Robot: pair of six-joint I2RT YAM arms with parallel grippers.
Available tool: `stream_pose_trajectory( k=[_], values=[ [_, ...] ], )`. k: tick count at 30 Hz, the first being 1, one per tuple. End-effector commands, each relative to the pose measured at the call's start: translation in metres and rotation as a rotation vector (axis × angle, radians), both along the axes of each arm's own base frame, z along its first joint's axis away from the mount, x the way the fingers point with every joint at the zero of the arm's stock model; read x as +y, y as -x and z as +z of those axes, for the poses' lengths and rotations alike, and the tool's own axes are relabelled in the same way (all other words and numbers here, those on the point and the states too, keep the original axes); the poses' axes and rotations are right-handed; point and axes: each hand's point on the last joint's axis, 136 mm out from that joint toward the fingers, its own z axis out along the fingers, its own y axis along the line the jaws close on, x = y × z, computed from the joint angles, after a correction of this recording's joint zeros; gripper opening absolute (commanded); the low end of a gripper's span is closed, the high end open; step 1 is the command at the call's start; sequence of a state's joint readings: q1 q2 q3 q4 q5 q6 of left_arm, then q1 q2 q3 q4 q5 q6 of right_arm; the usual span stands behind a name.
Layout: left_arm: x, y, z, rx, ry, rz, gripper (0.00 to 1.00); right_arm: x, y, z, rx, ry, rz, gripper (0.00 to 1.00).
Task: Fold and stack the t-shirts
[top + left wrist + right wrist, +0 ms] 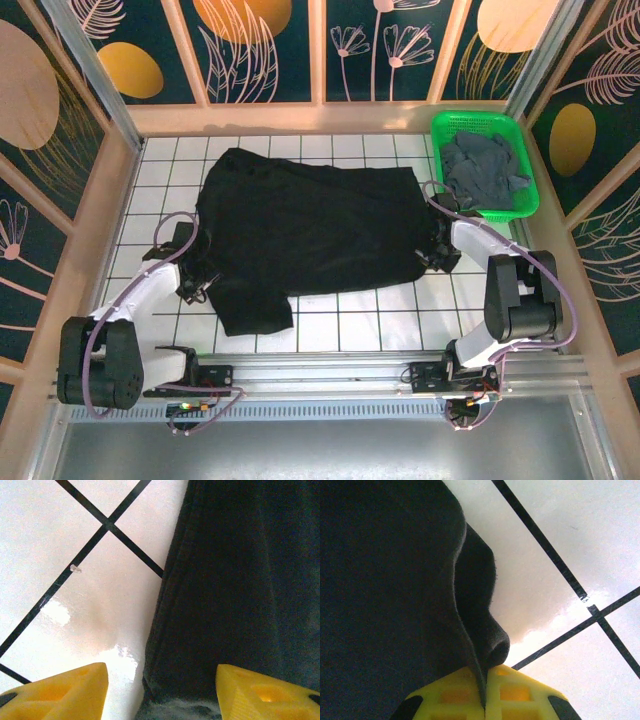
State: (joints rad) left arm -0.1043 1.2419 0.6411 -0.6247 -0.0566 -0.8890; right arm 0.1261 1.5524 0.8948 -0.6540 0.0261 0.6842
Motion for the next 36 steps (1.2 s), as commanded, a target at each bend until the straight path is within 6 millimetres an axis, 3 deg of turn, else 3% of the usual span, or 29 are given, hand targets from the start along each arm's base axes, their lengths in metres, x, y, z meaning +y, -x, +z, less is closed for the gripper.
stream_pose_trajectory(
  k=[1, 4, 9, 13, 15, 16, 21, 23, 27, 29, 31, 34, 36],
  values=[
    [0.000, -0.003, -0.009, -0.008, 0.012, 0.012, 0.59, 0.000, 0.001, 0.001, 0.010, 0.000, 0.020, 0.00],
    [0.000, -0.006, -0.015, -0.032, 0.013, 0.009, 0.58, 0.001, 0.001, 0.002, 0.005, -0.002, 0.017, 0.00],
    [-0.007, -0.029, -0.016, -0.109, 0.042, -0.009, 0.50, 0.000, 0.004, 0.003, 0.002, -0.002, 0.016, 0.00],
    [-0.016, -0.037, -0.021, -0.137, 0.096, -0.010, 0.24, 0.006, 0.004, 0.007, -0.012, -0.039, 0.020, 0.00],
    [-0.022, -0.052, -0.004, -0.209, 0.131, -0.012, 0.03, 0.014, -0.004, 0.017, -0.057, -0.077, 0.035, 0.00],
    [-0.024, -0.062, 0.008, -0.246, 0.141, -0.015, 0.00, 0.019, -0.011, 0.024, -0.090, -0.102, 0.053, 0.00],
    [-0.027, -0.136, 0.110, -0.481, 0.149, -0.038, 0.00, 0.041, -0.077, 0.098, -0.323, -0.146, 0.149, 0.00],
    [-0.022, -0.169, 0.163, -0.584, 0.163, -0.014, 0.00, 0.042, -0.111, 0.133, -0.404, -0.125, 0.164, 0.00],
    [-0.007, -0.211, 0.267, -0.798, 0.186, 0.047, 0.00, 0.043, -0.172, 0.236, -0.655, -0.108, 0.169, 0.00],
    [0.001, -0.221, 0.322, -0.909, 0.187, 0.075, 0.00, 0.042, -0.192, 0.298, -0.806, -0.118, 0.157, 0.00],
    [0.007, -0.222, 0.370, -1.015, 0.187, 0.101, 0.00, 0.042, -0.198, 0.354, -0.948, -0.130, 0.153, 0.00],
    [0.013, -0.208, 0.437, -1.176, 0.186, 0.125, 0.00, 0.042, -0.189, 0.427, -1.149, -0.151, 0.159, 0.00],
    [0.020, -0.189, 0.476, -1.270, 0.165, 0.143, 0.00, 0.041, -0.172, 0.464, -1.254, -0.162, 0.168, 0.00]
  ],
)
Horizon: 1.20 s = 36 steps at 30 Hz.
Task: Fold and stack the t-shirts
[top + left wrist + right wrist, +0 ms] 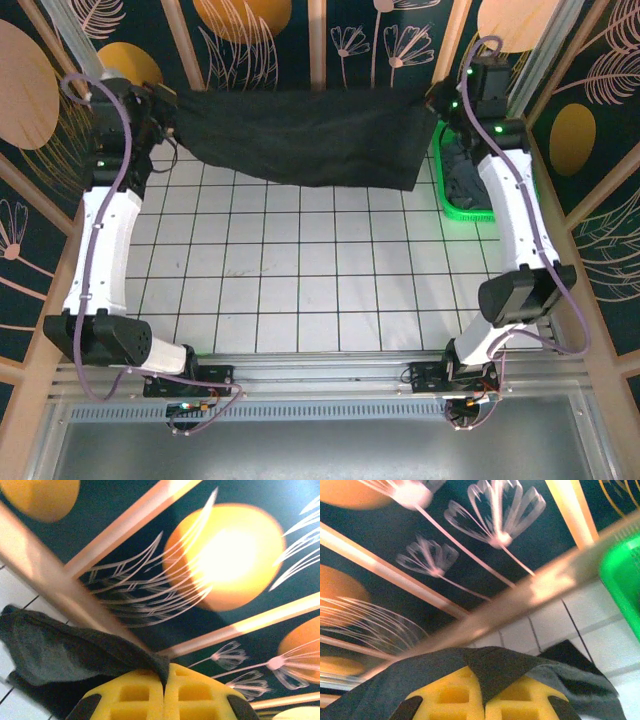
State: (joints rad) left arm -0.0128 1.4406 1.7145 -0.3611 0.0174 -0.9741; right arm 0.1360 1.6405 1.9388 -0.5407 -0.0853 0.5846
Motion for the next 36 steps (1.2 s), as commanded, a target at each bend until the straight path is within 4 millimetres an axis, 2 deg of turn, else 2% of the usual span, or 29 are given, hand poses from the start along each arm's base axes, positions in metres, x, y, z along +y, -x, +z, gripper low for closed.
stream_pose_trajectory(
  k=[1, 4, 7, 9, 12, 14, 18, 23, 25, 27, 28, 30, 32, 36],
  values=[
    [0.018, 0.036, 0.075, -0.180, 0.005, 0.091, 0.00, -0.008, 0.033, 0.086, -0.245, -0.024, 0.003, 0.00],
    [0.031, 0.077, 0.120, -0.295, -0.018, 0.167, 0.00, -0.010, 0.068, 0.121, -0.362, -0.037, 0.017, 0.00],
    [0.045, 0.118, 0.154, -0.381, -0.029, 0.249, 0.00, -0.013, 0.108, 0.144, -0.455, -0.049, 0.028, 0.00],
    [0.049, 0.136, 0.170, -0.414, -0.036, 0.278, 0.00, -0.014, 0.129, 0.153, -0.493, -0.061, 0.034, 0.00],
    [0.048, 0.137, 0.178, -0.400, -0.028, 0.269, 0.00, -0.012, 0.146, 0.159, -0.510, -0.089, 0.058, 0.00],
    [0.047, 0.121, 0.168, -0.344, -0.020, 0.258, 0.00, -0.007, 0.147, 0.161, -0.510, -0.111, 0.088, 0.00],
    [0.035, 0.079, 0.152, -0.289, -0.018, 0.191, 0.00, 0.002, 0.127, 0.150, -0.475, -0.139, 0.123, 0.00],
    [0.031, 0.012, 0.118, -0.203, -0.010, 0.109, 0.00, 0.016, 0.079, 0.123, -0.398, -0.181, 0.168, 0.00],
    [0.034, -0.009, 0.107, -0.176, -0.002, 0.086, 0.00, 0.021, 0.060, 0.116, -0.374, -0.195, 0.183, 0.00],
    [0.035, -0.024, 0.105, -0.180, 0.001, 0.053, 0.00, 0.026, 0.041, 0.110, -0.353, -0.207, 0.197, 0.00],
    [0.038, -0.038, 0.099, -0.171, 0.005, 0.036, 0.00, 0.028, 0.033, 0.111, -0.355, -0.210, 0.200, 0.00],
    [0.041, -0.045, 0.111, -0.208, 0.001, 0.013, 0.00, 0.029, 0.022, 0.116, -0.359, -0.215, 0.203, 0.00],
    [0.048, -0.042, 0.133, -0.265, -0.012, 0.011, 0.00, 0.026, 0.016, 0.126, -0.375, -0.210, 0.191, 0.00],
    [0.063, -0.006, 0.172, -0.354, -0.024, 0.053, 0.00, 0.007, 0.019, 0.144, -0.400, -0.204, 0.143, 0.00]
  ],
)
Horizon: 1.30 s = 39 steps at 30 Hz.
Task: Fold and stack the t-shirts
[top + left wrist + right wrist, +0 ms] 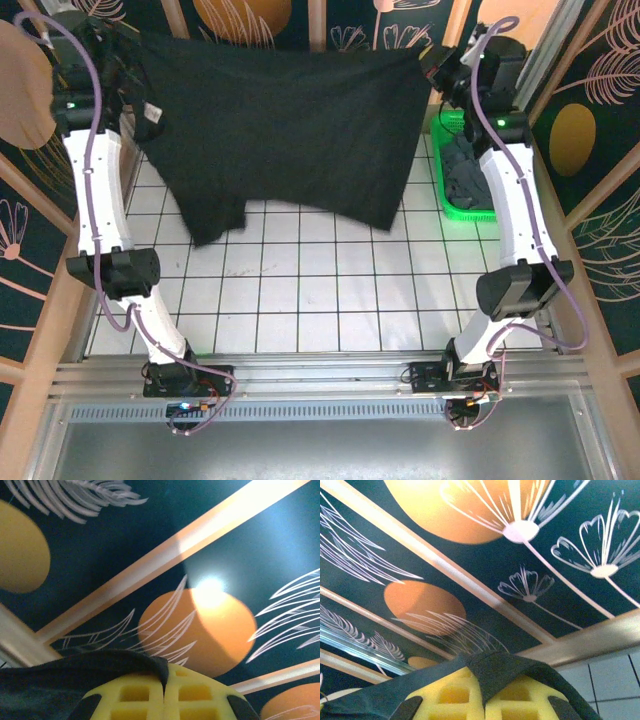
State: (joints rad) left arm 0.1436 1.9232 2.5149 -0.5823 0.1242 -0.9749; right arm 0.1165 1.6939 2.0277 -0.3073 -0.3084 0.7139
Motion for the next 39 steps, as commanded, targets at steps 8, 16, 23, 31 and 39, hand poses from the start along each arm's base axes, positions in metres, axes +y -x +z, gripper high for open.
stream_pose_trajectory(
  k=[8, 16, 23, 31, 39],
  values=[
    [0.005, 0.158, 0.049, -0.118, -0.046, 0.124, 0.00, -0.049, 0.075, 0.007, 0.001, 0.026, -0.147, 0.00],
    [-0.007, 0.198, -0.204, 0.361, 0.071, 0.101, 0.33, -0.052, 0.143, -0.236, 0.499, 0.053, -0.151, 0.46],
    [-0.021, 0.253, -0.360, 0.756, 0.113, 0.079, 0.64, -0.050, 0.189, -0.354, 0.829, 0.131, -0.132, 0.68],
    [-0.040, 0.277, -0.402, 0.895, 0.143, 0.010, 0.52, -0.027, 0.203, -0.378, 0.844, 0.205, -0.087, 0.62],
    [-0.057, 0.291, -0.447, 1.056, 0.086, -0.062, 0.47, 0.001, 0.170, -0.385, 0.814, 0.290, -0.015, 0.53]
  ],
)
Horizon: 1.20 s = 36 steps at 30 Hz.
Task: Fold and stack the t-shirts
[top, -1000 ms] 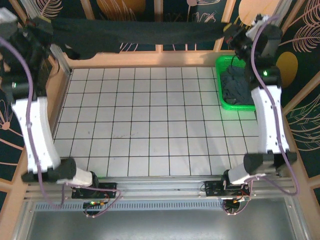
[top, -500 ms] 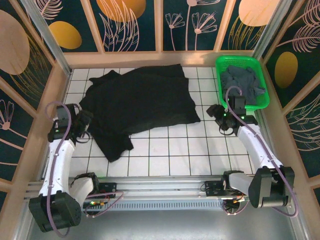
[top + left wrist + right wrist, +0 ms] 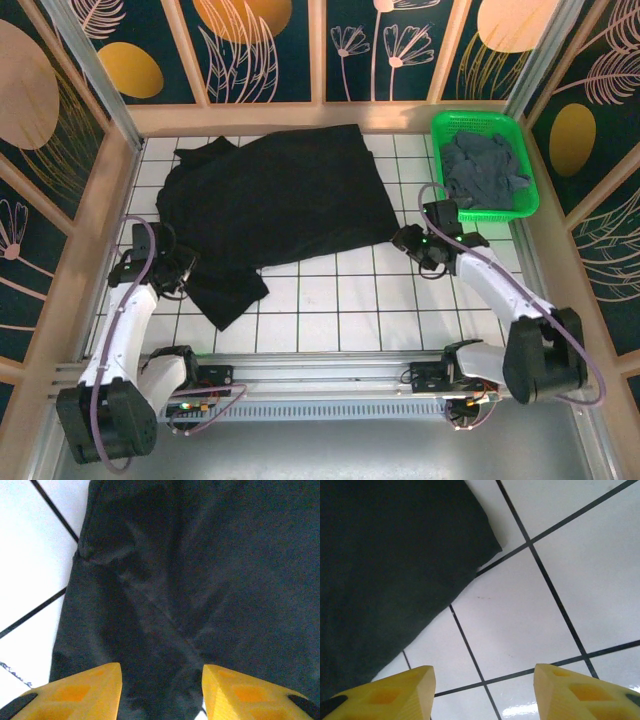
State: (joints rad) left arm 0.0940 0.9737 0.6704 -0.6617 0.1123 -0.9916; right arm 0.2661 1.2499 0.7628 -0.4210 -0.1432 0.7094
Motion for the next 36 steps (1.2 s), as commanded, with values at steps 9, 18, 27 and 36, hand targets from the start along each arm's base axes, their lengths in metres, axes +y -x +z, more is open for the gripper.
stream_pose_trajectory(
  k=[9, 18, 27, 36],
  values=[
    [-0.020, 0.050, -0.077, 0.244, -0.035, -0.124, 0.53, 0.013, -0.055, -0.009, 0.002, 0.088, 0.071, 0.55],
    [-0.014, 0.025, -0.058, 0.170, -0.072, -0.080, 0.50, 0.027, -0.103, -0.016, -0.019, 0.107, 0.085, 0.35],
    [-0.003, -0.037, -0.013, 0.052, -0.125, -0.017, 0.48, 0.050, -0.143, -0.063, 0.076, 0.156, 0.127, 0.26],
    [-0.003, -0.060, 0.000, 0.026, -0.133, -0.019, 0.49, -0.022, -0.089, -0.105, 0.362, 0.329, -0.073, 0.24]
  ],
)
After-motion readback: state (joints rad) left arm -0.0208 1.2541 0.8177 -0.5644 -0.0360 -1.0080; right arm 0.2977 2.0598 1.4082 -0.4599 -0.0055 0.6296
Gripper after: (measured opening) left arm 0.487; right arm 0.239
